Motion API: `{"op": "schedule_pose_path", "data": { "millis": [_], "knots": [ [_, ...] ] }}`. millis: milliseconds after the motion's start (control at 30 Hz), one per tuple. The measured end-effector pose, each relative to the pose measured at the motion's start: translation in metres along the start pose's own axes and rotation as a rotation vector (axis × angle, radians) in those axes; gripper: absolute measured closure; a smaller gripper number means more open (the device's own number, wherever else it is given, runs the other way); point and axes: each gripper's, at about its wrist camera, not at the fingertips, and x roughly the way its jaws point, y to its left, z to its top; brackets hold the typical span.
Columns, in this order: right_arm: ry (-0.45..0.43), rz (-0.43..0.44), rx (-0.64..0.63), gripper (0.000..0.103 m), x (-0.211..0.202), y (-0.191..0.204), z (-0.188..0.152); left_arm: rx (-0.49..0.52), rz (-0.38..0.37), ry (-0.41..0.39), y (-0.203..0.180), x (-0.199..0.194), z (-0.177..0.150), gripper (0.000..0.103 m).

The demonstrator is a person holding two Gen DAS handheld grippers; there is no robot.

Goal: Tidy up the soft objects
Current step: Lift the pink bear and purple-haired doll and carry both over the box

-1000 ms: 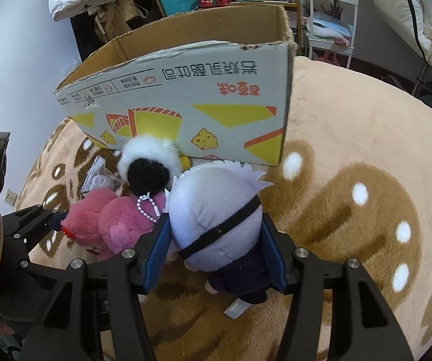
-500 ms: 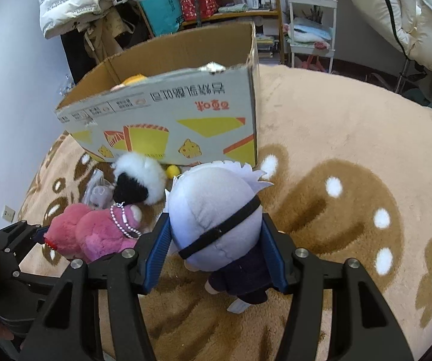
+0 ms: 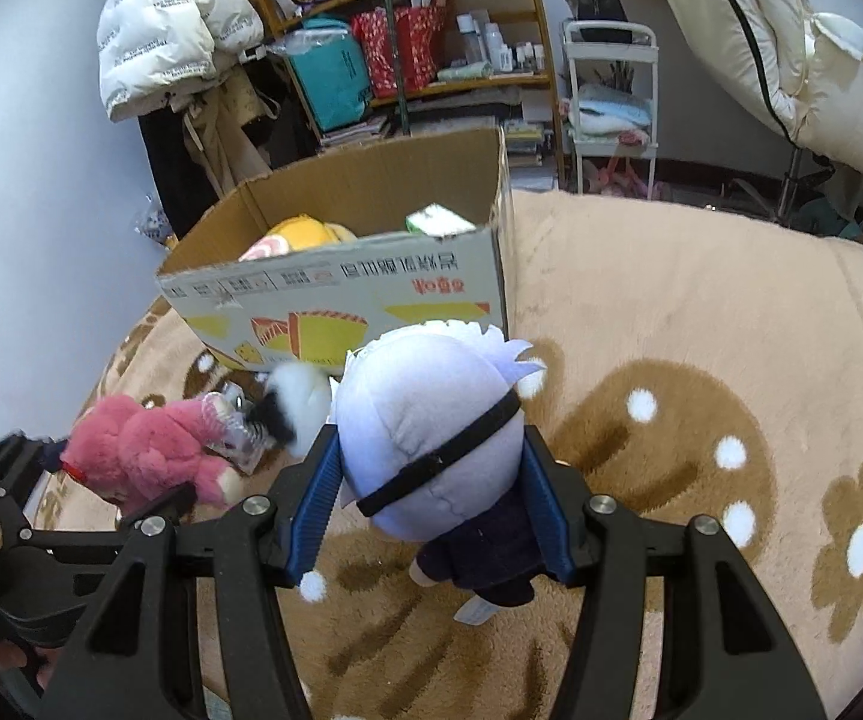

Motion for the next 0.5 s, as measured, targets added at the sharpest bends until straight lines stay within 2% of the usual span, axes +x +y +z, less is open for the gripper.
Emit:
{"op": "schedule_pose_path", "data": {
  "millis": [133,500],
  "knots": [
    [0.010,-0.001,0.005,0.042,0.001,0.000,0.001,-0.058,-0.073,0.086,0.008,0.021,0.001,0.020],
    [-0.015,0.006,0.000,0.042,0.001,-0.003,0.004,-0.149,-0.089,-0.034,0.033,0.002,0.010,0.020]
  ]
}}
